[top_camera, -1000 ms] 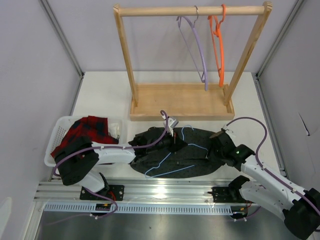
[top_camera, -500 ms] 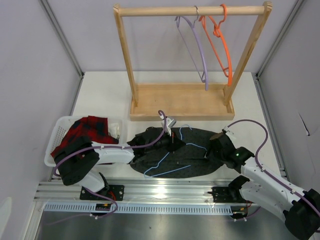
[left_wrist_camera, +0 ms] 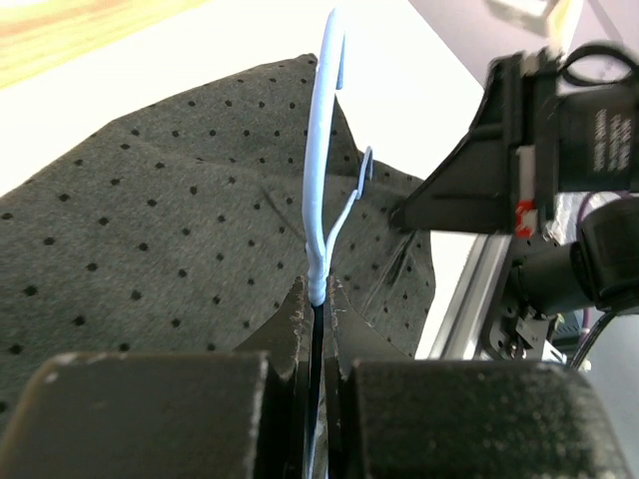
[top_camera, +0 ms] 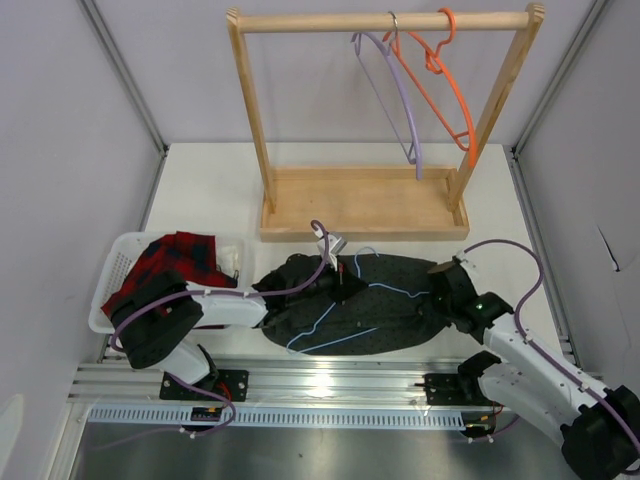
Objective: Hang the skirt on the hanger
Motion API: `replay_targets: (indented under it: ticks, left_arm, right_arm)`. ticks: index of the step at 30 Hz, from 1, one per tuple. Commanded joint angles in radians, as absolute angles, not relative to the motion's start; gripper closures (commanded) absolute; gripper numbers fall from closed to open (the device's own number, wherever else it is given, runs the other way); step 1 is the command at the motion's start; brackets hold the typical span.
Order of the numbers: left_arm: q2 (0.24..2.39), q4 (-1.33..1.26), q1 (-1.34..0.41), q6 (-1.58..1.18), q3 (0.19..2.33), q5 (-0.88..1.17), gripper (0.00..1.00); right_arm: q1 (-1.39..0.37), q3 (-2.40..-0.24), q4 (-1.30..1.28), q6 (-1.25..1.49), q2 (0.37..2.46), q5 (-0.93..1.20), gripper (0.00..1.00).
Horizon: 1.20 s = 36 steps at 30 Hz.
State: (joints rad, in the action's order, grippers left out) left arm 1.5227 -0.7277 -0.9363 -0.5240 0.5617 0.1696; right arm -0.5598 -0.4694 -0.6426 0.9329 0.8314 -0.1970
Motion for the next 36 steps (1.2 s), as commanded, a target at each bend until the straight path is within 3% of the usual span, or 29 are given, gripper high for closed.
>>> replay_targets:
  ticks: [1,8,20,30,36]
  left_arm:
    - [1.52,-0.796,-0.911,-0.5,0.549,0.175,1.0]
    - [1.534,-0.816,-0.871,-0.483,0.541,0.169,1.0]
    - [1.603,-0.828,-0.838,-0.454,0.577,0.288,1.0]
    - [1.644,-0.874,-0.838,-0.425,0.552,0.278,1.0]
    - [1.64,-0.833,-0.838,-0.394,0.545,0.157,1.0]
  right_arm:
    - [-0.461,-0.549,-0.669,0.856,0.83,-0.203,1.0]
    - [-0.301,-0.6,-0.677,0.766,0.81,-0.106,1.0]
    - [-0.233,-0.626,-0.672,0.729,0.819,-0.051,0.99]
    - [-0.215,-0.722,-0.695,0.723,0.837,-0.026,0.98]
    - [-0.21,-0.767,-0.704,0.721,0.859,-0.012,0.99]
